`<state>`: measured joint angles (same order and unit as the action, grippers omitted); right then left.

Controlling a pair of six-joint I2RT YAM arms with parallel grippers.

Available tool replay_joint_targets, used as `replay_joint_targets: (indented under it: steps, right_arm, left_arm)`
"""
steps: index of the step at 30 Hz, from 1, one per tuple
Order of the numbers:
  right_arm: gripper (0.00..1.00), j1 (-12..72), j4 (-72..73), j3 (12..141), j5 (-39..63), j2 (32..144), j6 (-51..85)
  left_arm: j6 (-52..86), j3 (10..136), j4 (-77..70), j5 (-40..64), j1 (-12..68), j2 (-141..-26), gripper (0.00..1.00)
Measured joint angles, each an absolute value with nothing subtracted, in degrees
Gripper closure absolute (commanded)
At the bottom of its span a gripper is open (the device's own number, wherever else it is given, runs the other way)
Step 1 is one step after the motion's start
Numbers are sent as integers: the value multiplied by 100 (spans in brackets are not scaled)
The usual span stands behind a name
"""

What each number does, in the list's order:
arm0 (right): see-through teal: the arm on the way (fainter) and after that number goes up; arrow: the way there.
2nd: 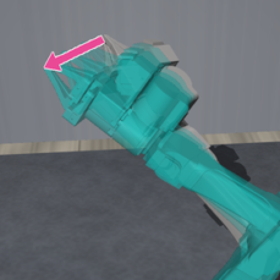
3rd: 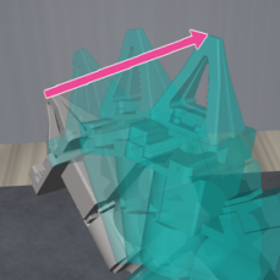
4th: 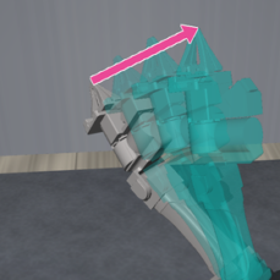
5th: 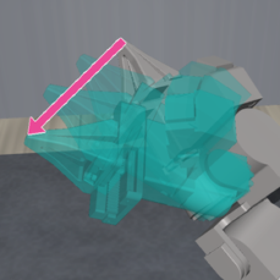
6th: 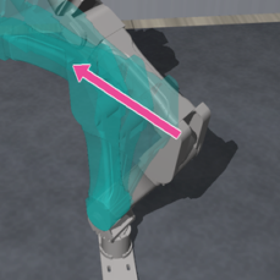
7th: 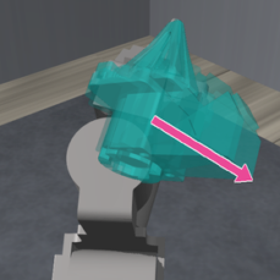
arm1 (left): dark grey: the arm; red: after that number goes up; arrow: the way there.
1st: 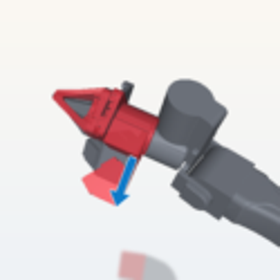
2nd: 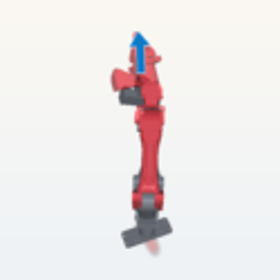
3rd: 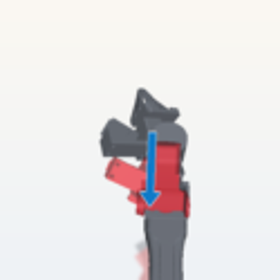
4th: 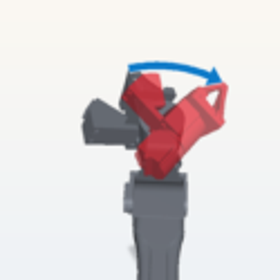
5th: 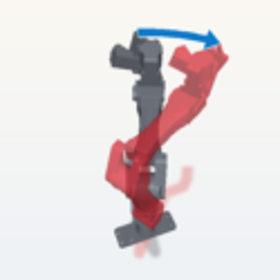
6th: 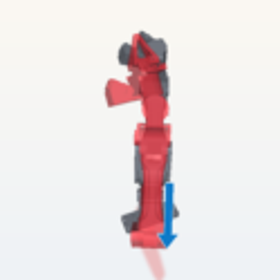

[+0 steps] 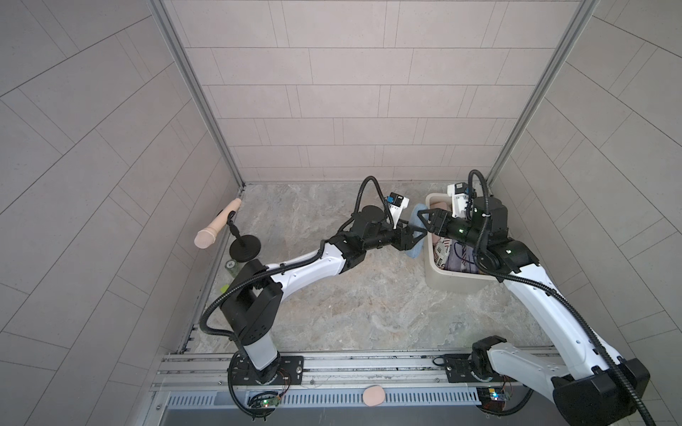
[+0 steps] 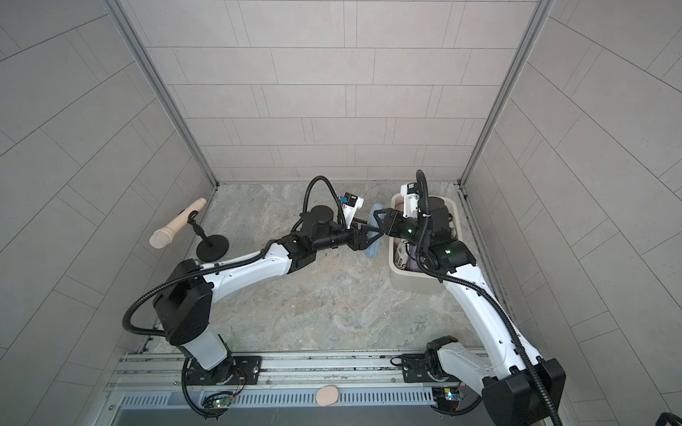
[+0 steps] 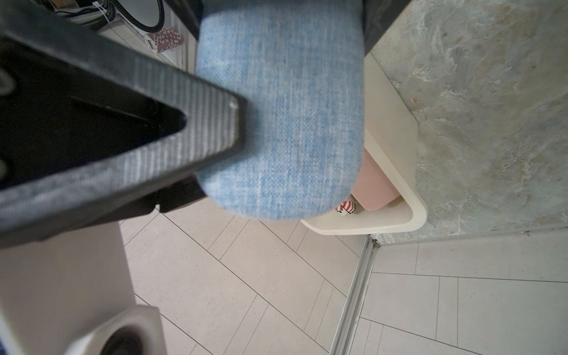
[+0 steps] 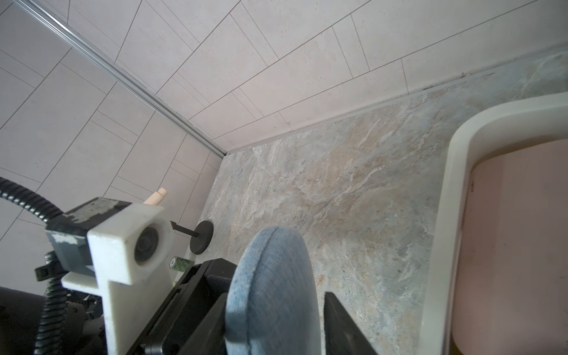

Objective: Put the glasses cases into the storage boxes
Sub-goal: Pick up the glasses case at the center of the board, then place the glasses case in the storage box.

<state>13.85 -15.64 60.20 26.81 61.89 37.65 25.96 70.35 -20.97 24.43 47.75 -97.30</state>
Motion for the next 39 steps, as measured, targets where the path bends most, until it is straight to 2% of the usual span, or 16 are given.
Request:
replay_joint_targets:
  steps: [2, 3, 5, 8, 13, 14, 15, 34, 39]
  right_arm:
    - [55, 1424, -1564, 6047, 2709, 6298, 3767]
    - [61, 1441, -1557, 6055, 2722, 6355, 3763]
    - [68, 1476, -1599, 6077, 2663, 6418, 3760]
    - [75, 1505, -1660, 6086, 2569, 6458, 3736]
    - [78, 1527, -1817, 6191, 2475, 6451, 3734]
    - [79, 1527, -1872, 6246, 2451, 6451, 3732]
    - [79, 1529, -1933, 6316, 2412, 6451, 3721]
    - [83, 1538, -2438, 6993, 1406, 6488, 3087]
    - [83, 1531, -2755, 7081, 880, 6416, 2689]
  left_arm:
    - [2593, 7037, -2095, 2464, 4775, -9730, 50]
    - [2593, 7037, -2073, 2462, 4775, -9730, 50]
    - [2547, 7037, -1977, 2394, 4759, -9734, 48]
    - [2499, 7037, -1909, 2368, 4748, -9760, 40]
    - [2475, 7037, -2001, 2447, 4735, -9760, 17]
    - [2484, 7030, -2034, 2467, 4737, -9751, 5]
    - [2486, 7006, -2080, 2482, 4737, -9732, 0]
    - [2849, 5374, -2543, 2724, 4563, -8130, 0]
    - [3304, 4904, -2665, 2414, 4324, -7835, 0]
